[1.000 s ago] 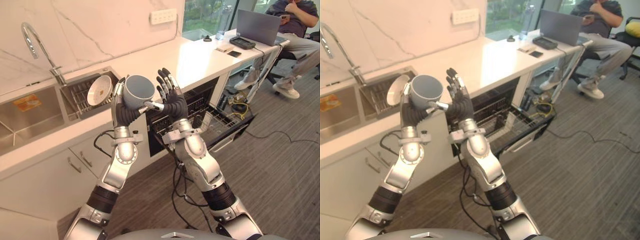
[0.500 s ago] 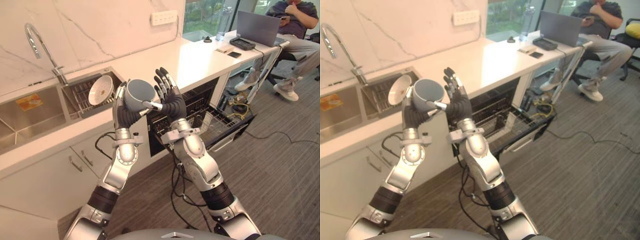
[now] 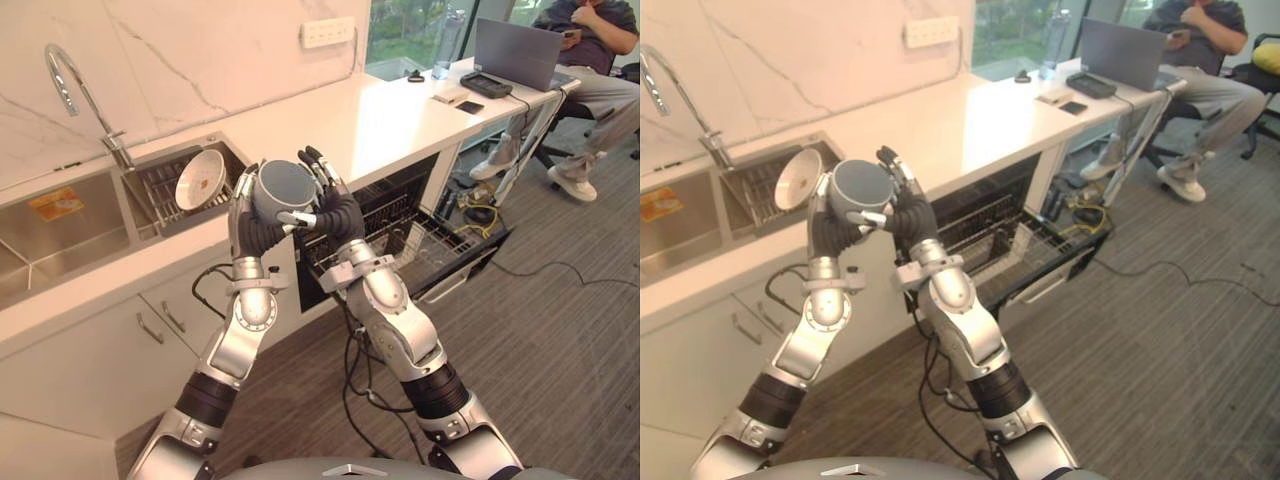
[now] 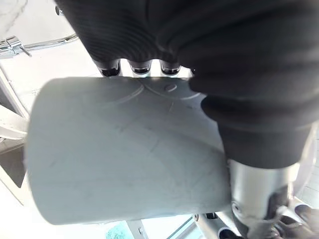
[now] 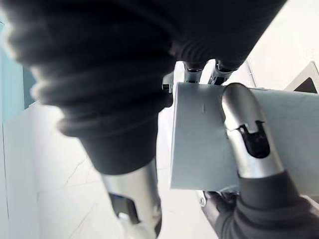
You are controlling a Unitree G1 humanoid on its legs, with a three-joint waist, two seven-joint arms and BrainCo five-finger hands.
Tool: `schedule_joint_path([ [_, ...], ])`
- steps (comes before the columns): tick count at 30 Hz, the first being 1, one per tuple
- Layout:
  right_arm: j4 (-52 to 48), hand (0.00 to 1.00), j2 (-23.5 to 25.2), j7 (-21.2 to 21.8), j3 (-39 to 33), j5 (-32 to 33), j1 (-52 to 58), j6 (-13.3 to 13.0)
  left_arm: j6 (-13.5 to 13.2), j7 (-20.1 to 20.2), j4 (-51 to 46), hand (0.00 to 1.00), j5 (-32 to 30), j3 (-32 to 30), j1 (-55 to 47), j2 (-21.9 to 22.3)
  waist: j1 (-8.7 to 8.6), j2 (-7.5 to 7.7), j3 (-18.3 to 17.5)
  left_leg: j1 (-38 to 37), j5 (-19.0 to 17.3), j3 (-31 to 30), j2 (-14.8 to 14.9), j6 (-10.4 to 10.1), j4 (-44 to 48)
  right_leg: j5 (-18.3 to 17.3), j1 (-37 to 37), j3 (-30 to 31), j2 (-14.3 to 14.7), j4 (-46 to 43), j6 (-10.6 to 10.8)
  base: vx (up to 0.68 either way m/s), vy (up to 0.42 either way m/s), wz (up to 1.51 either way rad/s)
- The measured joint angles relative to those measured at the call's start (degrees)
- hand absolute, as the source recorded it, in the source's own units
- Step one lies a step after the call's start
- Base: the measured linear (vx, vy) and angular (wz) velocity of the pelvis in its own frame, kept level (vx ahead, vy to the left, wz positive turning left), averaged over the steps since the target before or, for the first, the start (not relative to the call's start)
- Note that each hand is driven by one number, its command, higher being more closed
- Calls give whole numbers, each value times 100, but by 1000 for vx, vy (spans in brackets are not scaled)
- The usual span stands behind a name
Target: Walk over to the sink, pick up the cup, carry it to the dishwasher, place the cup inside the dishwasher, then close the dishwasher door
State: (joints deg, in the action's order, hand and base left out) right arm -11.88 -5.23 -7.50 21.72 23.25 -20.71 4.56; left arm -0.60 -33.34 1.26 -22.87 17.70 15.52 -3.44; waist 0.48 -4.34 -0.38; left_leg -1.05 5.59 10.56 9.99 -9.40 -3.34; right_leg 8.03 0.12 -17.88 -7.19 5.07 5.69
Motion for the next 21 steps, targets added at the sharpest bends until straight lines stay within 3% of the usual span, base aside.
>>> schedule_joint_path([
  [11, 26, 0, 1, -70, -16, 18, -2, 69, 39, 2, -75, 100, -102, 10, 0, -4, -2, 2, 1, 0, 0, 3, 0, 0, 0, 1, 0, -2, -2, 0, -2, 0, 0, 0],
  [21, 206, 0, 21, -342, -29, 581, -2, 81, 40, 7, -310, 100, -117, 167, 5, 4, -1, 8, 3, 1, 0, 7, 0, 0, -2, 0, -2, -2, -2, 0, 1, 0, 0, 0],
])
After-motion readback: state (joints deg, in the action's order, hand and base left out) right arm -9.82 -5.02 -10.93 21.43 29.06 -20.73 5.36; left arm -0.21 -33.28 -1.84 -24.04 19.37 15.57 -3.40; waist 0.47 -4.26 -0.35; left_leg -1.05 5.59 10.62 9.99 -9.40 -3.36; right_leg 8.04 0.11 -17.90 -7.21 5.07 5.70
